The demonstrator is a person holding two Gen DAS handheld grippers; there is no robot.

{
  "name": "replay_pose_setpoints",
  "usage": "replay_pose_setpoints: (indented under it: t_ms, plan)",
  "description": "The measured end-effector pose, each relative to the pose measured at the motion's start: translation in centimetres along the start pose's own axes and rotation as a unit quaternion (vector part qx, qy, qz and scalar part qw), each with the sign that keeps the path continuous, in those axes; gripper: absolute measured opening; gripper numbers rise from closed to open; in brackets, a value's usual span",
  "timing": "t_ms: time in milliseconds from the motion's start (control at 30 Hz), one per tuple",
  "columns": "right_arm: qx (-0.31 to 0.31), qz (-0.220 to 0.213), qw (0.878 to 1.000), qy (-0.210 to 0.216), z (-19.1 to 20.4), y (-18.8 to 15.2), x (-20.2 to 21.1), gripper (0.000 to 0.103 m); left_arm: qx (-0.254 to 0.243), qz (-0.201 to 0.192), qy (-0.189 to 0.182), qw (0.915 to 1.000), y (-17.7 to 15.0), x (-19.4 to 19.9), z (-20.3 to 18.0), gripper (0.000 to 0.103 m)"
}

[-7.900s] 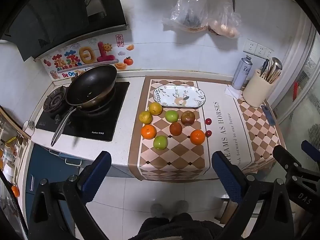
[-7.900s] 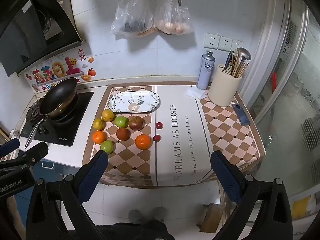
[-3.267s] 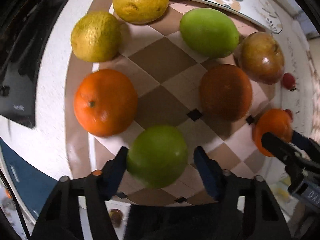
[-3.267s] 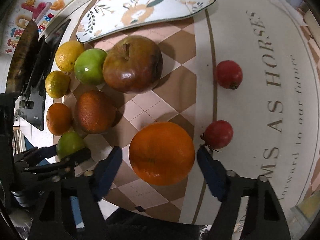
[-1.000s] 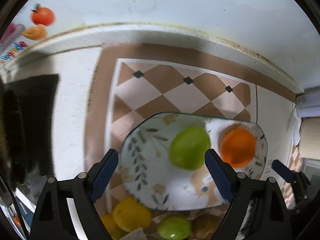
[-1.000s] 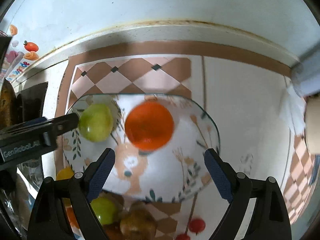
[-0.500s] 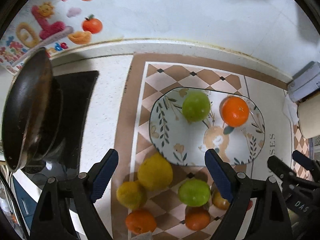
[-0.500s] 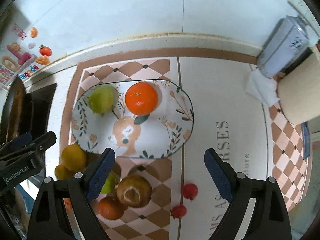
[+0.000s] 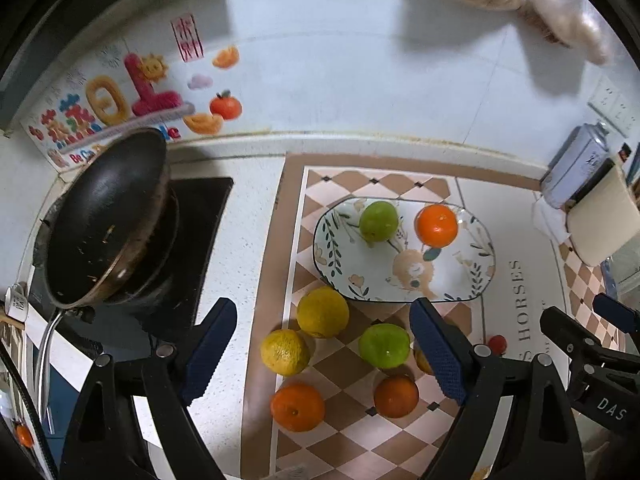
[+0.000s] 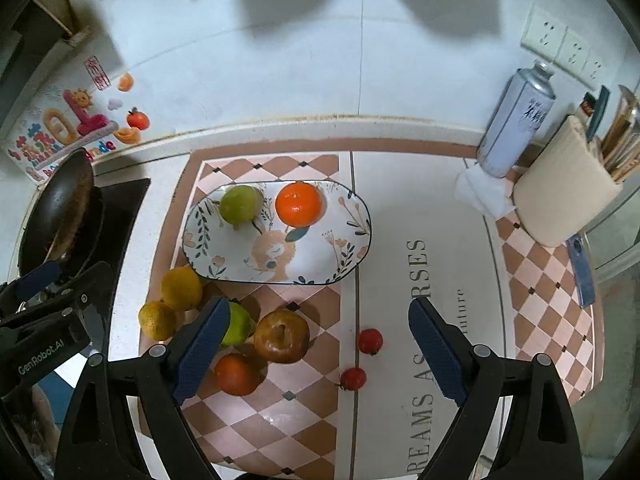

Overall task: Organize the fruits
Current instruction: 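Move both tools back toward the remaining fruits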

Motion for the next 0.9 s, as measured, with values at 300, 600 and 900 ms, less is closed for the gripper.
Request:
replay_pose_setpoints:
  t_ms: [300,600,900]
  plan:
    - [-0.009,-0.027,0.999,0.018,0.2,-1.5,4.3,0.093,0.0,-0.039,-0.008,0.9992,-1.3,4.6,-0.4,0.088]
    - [-0.026,0.009,0.998,0.051,0.4,-3.1,2.2,0.093,0.032,-0.036,0.006,0.9988,-2.7,4.2,0.8,0.088]
    - [-0.086,0.121,0.983,0.104,-0.2,-6.0,-9.0,0.093,0.052,0.099,0.046,0.9927,-7.2,-4.6,4.2,0.1]
Point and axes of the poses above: each gripper's, at about its wrist camera, not at the fingertips, and x roughly against the way its jaws point, z to its left, y to its top, the point moved 3 cm from there along -x, roughly the way its jaws point, and after that the axes turned 3 degrees about -z, right-handed, at the moved point
